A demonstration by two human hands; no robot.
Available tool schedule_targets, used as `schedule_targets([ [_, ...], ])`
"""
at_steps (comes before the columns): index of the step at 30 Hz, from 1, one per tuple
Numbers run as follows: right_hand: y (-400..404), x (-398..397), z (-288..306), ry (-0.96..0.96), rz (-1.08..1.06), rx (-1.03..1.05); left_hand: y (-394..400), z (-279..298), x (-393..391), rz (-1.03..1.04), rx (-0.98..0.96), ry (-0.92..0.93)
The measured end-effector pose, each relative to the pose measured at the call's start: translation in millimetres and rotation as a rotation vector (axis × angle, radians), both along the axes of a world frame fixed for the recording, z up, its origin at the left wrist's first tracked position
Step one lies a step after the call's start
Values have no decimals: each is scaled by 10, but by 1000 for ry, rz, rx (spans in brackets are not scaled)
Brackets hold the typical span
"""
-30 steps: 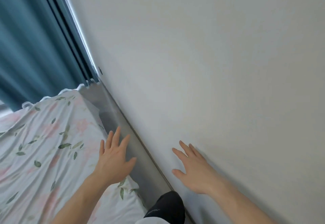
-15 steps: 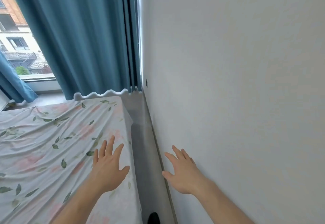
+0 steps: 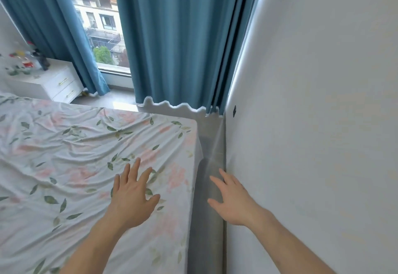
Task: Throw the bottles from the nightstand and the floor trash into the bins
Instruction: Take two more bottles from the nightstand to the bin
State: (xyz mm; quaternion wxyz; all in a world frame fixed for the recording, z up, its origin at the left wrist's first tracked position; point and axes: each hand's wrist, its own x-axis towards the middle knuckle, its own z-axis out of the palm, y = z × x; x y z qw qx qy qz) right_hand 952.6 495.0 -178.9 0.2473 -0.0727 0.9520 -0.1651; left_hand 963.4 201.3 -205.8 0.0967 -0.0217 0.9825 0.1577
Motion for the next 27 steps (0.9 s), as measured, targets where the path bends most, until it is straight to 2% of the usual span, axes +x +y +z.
schedule_targets([
  [6,-592,-797,168,1,282,0,-592,11,57,274,11,-22],
  [13,-1097,-1890,166,15,562,-24,-641,-34,-234,493,8,-28],
  [19,-1206,-3137,73,11,723,-51,-423,-99,-1166,663,17,-74],
  [27,-1098,-4584,187,45,853,38,-156,114,-2468,674,6,-91],
])
